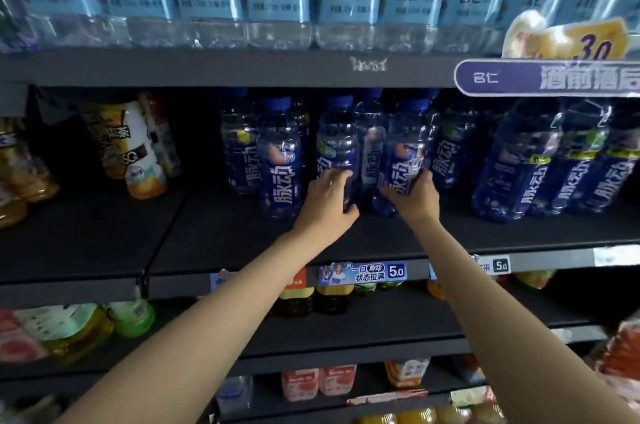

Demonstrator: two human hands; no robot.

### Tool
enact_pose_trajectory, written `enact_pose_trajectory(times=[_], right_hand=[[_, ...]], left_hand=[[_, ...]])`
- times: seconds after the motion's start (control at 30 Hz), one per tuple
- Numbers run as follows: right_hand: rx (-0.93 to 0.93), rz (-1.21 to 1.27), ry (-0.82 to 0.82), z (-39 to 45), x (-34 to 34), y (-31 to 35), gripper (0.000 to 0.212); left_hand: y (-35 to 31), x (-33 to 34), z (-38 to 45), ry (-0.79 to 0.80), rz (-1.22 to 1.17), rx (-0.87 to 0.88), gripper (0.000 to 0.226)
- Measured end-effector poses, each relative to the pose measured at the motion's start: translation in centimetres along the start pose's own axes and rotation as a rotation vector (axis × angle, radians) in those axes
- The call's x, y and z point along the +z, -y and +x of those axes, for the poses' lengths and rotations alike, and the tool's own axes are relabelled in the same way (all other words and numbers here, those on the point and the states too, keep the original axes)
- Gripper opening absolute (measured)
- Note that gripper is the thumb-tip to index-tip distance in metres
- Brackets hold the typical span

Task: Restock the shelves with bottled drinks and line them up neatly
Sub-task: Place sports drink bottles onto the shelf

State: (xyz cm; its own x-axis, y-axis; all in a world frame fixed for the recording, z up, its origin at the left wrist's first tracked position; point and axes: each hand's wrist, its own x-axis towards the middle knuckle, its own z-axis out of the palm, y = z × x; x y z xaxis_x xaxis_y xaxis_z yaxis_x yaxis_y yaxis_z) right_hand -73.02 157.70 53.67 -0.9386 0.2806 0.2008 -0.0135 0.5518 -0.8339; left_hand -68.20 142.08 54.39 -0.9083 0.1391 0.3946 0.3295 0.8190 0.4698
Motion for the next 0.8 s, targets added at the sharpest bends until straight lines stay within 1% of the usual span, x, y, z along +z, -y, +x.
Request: enact_pose_trajectory(times=[0.07,0.13,0.17,0.23,0.27,0.3,0.4,0.47,0.53,0.6,0.67,0.73,0.8], right_hand=[[0.069,0.007,-0.002,0.8,0.3,0.3,0.07],[0.107,0.043,-0.074,0.1,0.6,1.0,0.072],[0.076,0.066,-0.159,-0.7,1.0,1.4,0.069],[-0.066,0.105,-0.309,-3.0,2.1,2.8,0.055],[-0.14,0.129,-0.321,-4.5,2.9,3.7,0.051],[-0.204,0.155,-0.287,-6.0,3.9,4.8,0.049],[-0.387,0.207,-0.144,-11.1,7.3,8.8,0.044],[-0.562,0.201,-0.058,-15.0,9.8,11.7,0.041],[-0.778,0.156,0.074,-19.2,13.0,14.2,0.036],[-0.935,0.054,0.237,-23.5,17.0,16.1,0.032],[-1.021,-0.074,0.427,-28.3,21.6,17.6,0.033],[-1.026,-0.241,0.683,-33.9,26.9,18.8,0.039],[-1.038,-0.429,0.959,-40.4,32.4,19.6,0.053]], left_hand=[[1.1,-0.7,-1.2,-0.026,0.008,0.018,0.052],[2.4,-1.9,-2.8,-0.097,0.019,0.079,0.046],[3.1,-2.5,-3.7,-0.147,0.026,0.116,0.043],[4.6,-4.0,-5.8,-0.243,0.037,0.156,0.035],[5.6,-4.8,-7.0,-0.285,0.042,0.148,0.033],[6.6,-5.5,-8.2,-0.321,0.038,0.12,0.031],[9.9,-8.3,-12.5,-0.419,-0.017,-0.031,0.026],[12.7,-10.4,-16.2,-0.461,-0.033,-0.148,0.025],[16.1,-12.6,-20.8,-0.47,-0.014,-0.285,0.026],[19.5,-15.1,-26.2,-0.449,0.034,-0.431,0.028],[23.5,-17.2,-32.6,-0.343,0.071,-0.654,0.031],[27.6,-18.9,-40.2,-0.23,-0.004,-0.873,0.029],[31.0,-20.8,-48.9,-0.25,-0.072,-1.066,0.026]])
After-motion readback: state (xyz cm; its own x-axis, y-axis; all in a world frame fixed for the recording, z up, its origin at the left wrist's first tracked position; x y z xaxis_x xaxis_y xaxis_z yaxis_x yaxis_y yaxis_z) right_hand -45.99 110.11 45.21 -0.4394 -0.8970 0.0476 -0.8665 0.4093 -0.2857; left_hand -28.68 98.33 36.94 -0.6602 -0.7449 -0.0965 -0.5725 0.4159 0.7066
